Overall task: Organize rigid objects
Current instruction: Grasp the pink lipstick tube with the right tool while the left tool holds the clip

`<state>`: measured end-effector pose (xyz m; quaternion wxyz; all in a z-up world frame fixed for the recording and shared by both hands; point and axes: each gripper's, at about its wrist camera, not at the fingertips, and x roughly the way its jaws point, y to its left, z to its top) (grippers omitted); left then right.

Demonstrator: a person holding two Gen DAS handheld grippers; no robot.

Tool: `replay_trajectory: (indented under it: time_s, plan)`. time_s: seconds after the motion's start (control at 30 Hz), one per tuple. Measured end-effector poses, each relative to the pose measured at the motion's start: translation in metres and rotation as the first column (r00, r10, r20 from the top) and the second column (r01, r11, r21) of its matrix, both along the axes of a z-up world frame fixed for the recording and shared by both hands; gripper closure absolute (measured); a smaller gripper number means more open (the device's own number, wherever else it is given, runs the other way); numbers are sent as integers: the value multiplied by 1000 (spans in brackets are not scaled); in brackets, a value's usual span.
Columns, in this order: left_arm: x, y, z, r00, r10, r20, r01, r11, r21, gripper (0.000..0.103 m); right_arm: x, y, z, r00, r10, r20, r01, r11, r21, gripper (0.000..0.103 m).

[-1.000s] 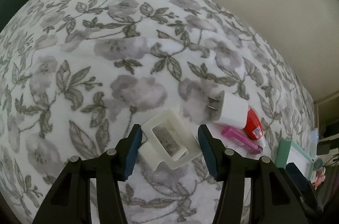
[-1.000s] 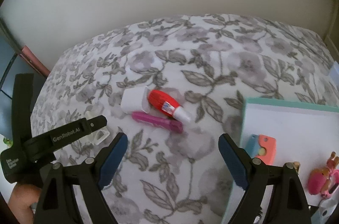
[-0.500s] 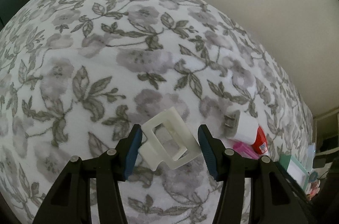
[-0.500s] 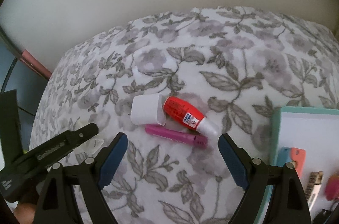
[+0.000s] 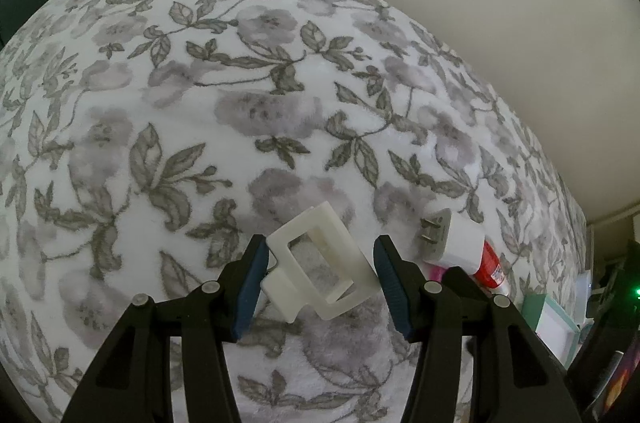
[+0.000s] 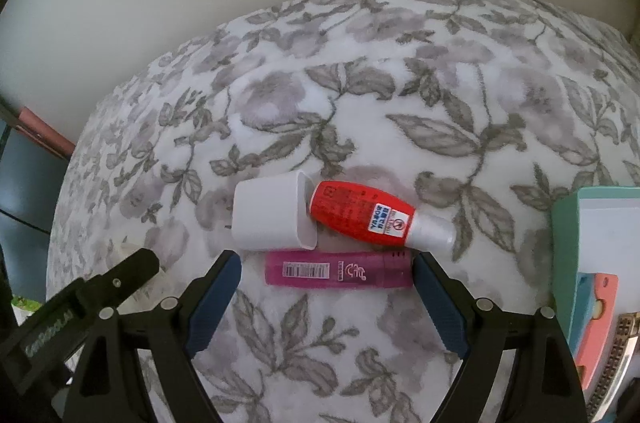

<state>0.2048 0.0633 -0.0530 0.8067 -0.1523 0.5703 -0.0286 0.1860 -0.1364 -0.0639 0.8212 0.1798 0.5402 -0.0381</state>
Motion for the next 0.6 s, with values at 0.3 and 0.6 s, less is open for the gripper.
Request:
replay_trajectory:
  time_s: [0.3,0.6]
  plan:
    - [0,1,-3,1000,1,-9,-1,1000,-6,47,12,17,-6,998,39,-57,-45,993,-109,14]
    - [1,0,-5,1000,-2,-16,2,1000,-5,47,14,28,-10,993,68,-96,-86,976,-199,20]
